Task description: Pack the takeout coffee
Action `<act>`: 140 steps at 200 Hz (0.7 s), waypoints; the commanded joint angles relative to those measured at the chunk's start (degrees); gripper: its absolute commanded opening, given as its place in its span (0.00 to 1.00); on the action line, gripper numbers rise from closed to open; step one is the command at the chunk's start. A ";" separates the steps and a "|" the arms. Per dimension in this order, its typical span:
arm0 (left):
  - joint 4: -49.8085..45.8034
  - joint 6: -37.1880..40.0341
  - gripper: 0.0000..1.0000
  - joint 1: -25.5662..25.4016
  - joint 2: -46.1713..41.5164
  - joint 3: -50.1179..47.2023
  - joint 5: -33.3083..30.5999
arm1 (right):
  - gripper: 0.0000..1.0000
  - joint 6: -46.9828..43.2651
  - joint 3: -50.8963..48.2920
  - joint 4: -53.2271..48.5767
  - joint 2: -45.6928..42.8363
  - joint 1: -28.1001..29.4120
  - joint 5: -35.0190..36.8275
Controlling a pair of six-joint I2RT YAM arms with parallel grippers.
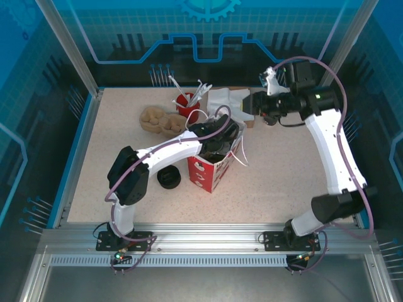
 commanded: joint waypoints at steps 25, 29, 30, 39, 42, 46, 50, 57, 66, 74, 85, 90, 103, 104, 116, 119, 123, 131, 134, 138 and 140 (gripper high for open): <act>-6.05 -2.43 0.66 0.59 6.08 -1.69 6.25 | 0.47 19.38 -14.08 1.33 -10.21 2.75 8.71; -6.08 -2.52 0.66 0.56 6.23 -1.69 6.34 | 0.47 19.74 -14.69 1.65 -10.39 3.10 8.15; -6.08 -2.56 0.67 0.60 6.28 -1.64 6.36 | 0.47 19.84 -14.89 1.73 -10.41 3.19 8.03; -6.15 -2.55 0.67 0.59 6.66 -1.45 6.54 | 0.47 20.77 -15.53 1.12 -10.37 4.17 7.69; -6.23 -2.59 0.67 0.56 6.83 -1.38 6.55 | 0.47 21.03 -15.54 0.58 -10.24 4.47 7.89; -6.25 -2.62 0.66 0.63 7.01 -1.30 6.57 | 0.47 21.51 -15.47 0.04 -10.04 5.04 8.25; -6.33 -2.69 0.66 0.59 7.19 -1.26 6.63 | 0.47 21.75 -15.45 -0.42 -9.91 5.63 8.56; -6.44 -2.70 0.66 0.56 7.53 -1.06 6.72 | 0.47 22.32 -15.64 -0.33 -9.80 6.59 8.99; -6.51 -2.78 0.67 0.54 7.98 -0.83 6.91 | 0.47 23.42 -16.04 0.03 -9.68 7.83 9.76; -6.62 -2.91 0.67 0.54 8.27 -0.62 7.00 | 0.47 24.31 -16.43 0.42 -9.65 8.61 10.23; -6.63 -2.95 0.66 0.56 8.53 -0.46 7.04 | 0.47 25.23 -16.77 0.41 -9.47 9.25 11.28; -6.53 -2.96 0.66 0.56 8.54 -0.37 6.91 | 0.48 25.35 -16.85 0.33 -9.45 9.30 11.73; -6.48 -2.89 0.66 0.57 8.53 -0.07 6.69 | 0.48 24.28 -16.17 -0.74 -8.94 9.44 13.37; -6.45 -2.88 0.66 0.56 8.53 -0.04 6.66 | 0.48 24.22 -16.03 -0.96 -8.89 9.40 13.63; -6.43 -3.15 0.66 0.60 8.54 0.37 6.63 | 0.48 23.44 -14.92 -3.12 -7.97 9.43 15.99; -6.43 -3.20 0.66 0.53 8.50 0.48 6.68 | 0.48 23.45 -14.91 -3.11 -7.90 9.44 16.27; -6.50 -3.35 0.66 0.55 8.53 0.70 6.69 | 0.48 23.37 -15.16 -2.84 -7.88 9.38 16.50; -6.70 -3.67 0.66 0.53 8.53 1.09 6.79 | 0.48 23.73 -15.80 -1.94 -7.96 9.41 16.62; -6.80 -3.74 0.67 0.49 8.54 1.26 6.82 | 0.48 23.92 -15.96 -1.60 -7.97 9.43 16.52; -7.03 -3.83 0.67 0.54 8.46 1.47 6.77 | 0.48 24.17 -16.25 -1.08 -7.97 9.46 16.51; -7.08 -3.95 0.68 0.55 8.41 1.65 6.74 | 0.48 24.31 -16.42 -0.74 -7.93 9.42 16.46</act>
